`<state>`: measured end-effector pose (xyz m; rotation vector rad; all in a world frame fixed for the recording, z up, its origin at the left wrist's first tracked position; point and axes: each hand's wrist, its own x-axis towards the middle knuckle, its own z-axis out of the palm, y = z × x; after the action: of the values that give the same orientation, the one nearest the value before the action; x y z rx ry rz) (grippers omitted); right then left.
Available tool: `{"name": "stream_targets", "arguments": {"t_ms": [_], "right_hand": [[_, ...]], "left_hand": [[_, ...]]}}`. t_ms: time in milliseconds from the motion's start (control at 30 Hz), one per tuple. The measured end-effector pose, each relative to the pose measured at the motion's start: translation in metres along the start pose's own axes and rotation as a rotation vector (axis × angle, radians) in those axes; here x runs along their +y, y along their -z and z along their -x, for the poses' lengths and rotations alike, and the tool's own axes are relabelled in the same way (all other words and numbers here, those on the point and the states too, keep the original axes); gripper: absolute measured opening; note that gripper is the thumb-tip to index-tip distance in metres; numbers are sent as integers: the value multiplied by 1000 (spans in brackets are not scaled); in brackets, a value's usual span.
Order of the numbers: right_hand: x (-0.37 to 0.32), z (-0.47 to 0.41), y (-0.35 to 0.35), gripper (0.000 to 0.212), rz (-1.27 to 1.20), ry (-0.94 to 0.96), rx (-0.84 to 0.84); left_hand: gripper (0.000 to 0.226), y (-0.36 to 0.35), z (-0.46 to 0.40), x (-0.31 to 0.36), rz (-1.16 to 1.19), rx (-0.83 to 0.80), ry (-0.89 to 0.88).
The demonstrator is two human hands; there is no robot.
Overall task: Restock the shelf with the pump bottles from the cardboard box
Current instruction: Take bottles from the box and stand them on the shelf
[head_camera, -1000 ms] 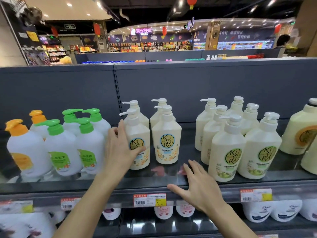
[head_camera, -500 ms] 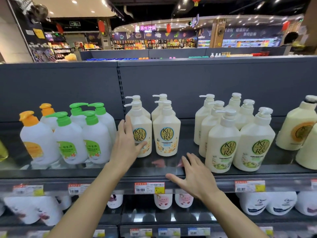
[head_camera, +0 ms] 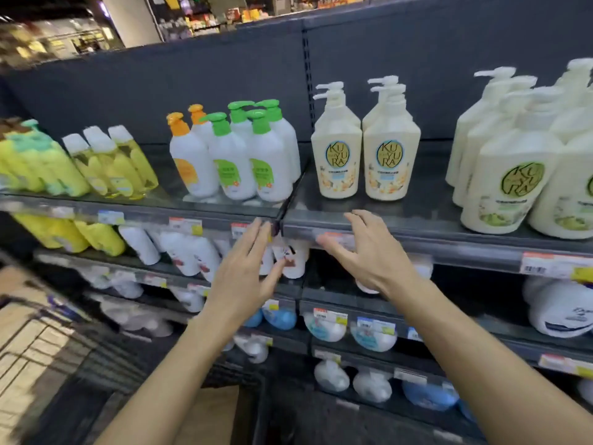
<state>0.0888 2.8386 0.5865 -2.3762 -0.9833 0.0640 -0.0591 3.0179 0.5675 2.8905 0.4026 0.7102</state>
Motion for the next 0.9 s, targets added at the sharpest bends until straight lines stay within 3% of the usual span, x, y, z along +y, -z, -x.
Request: {"name": "stream_targets", "arguments": {"t_ms": [200, 367, 533, 700, 900], "right_hand": [[-75, 37, -99, 82, -146, 155, -259], [-127, 45, -183, 84, -127, 202, -432], [-199, 75, -320, 84, -84, 235, -641], [-244, 113, -455, 85, -34, 51, -905], [-288, 158, -621, 72, -16, -289, -1095]], "left_hand": [[74, 6, 151, -101, -194, -256, 365], [69, 16, 199, -150, -176, -274, 562], [69, 1, 289, -237, -129, -322, 736], [68, -22, 362, -337, -3, -462, 865], [63, -83, 421, -458, -44, -667, 848]]}}
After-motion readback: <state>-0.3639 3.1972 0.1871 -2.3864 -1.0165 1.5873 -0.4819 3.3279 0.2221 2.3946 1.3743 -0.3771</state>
